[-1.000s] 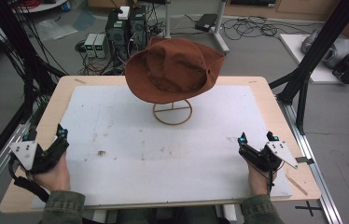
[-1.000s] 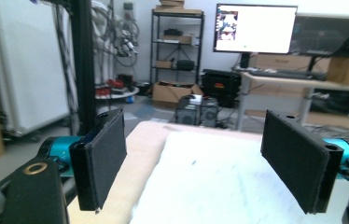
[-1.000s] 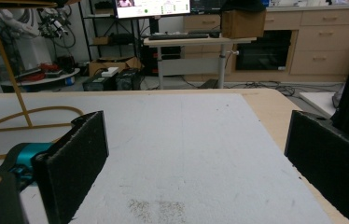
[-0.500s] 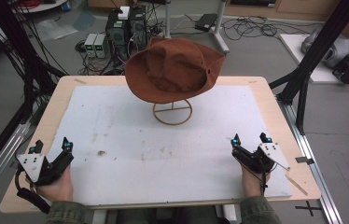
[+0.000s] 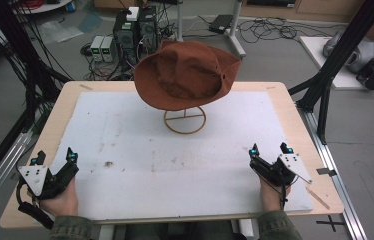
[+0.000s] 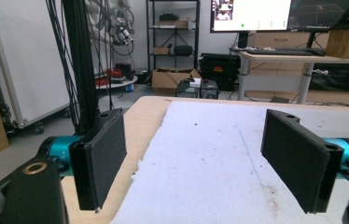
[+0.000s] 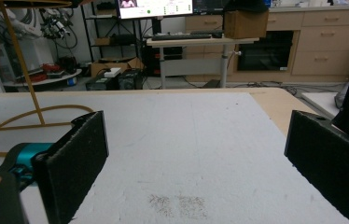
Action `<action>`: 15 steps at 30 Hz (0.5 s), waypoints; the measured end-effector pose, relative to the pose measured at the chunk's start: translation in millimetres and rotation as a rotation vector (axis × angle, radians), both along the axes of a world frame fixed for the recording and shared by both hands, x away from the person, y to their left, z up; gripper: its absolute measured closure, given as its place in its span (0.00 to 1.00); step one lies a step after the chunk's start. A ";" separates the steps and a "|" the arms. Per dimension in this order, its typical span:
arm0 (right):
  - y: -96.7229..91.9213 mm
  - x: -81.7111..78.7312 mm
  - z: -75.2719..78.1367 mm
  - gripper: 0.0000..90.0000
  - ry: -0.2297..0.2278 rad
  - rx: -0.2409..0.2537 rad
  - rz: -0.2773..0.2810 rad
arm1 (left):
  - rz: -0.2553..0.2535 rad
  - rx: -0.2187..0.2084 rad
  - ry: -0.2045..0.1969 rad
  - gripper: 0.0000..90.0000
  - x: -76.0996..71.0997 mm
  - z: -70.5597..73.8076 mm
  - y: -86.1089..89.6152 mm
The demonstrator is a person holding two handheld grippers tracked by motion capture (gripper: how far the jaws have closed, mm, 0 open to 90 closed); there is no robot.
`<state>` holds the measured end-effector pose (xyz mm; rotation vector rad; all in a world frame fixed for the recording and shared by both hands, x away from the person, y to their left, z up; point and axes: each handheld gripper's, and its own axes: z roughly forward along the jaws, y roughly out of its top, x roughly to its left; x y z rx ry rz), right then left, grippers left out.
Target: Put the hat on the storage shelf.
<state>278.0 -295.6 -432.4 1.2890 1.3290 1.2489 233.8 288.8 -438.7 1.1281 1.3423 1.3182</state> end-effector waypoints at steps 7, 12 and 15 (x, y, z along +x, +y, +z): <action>-1.8 -0.1 0.3 0.06 0.004 -0.001 -0.008 | -0.016 0.009 0.008 0.25 2.1 -0.5 -3.6; -2.8 -0.2 0.0 0.06 0.006 0.000 -0.008 | -0.019 0.003 0.012 0.25 3.3 -1.1 -4.1; -3.8 -0.1 -0.2 0.06 0.008 0.008 -0.006 | -0.022 -0.004 0.015 0.25 4.5 -1.5 -4.4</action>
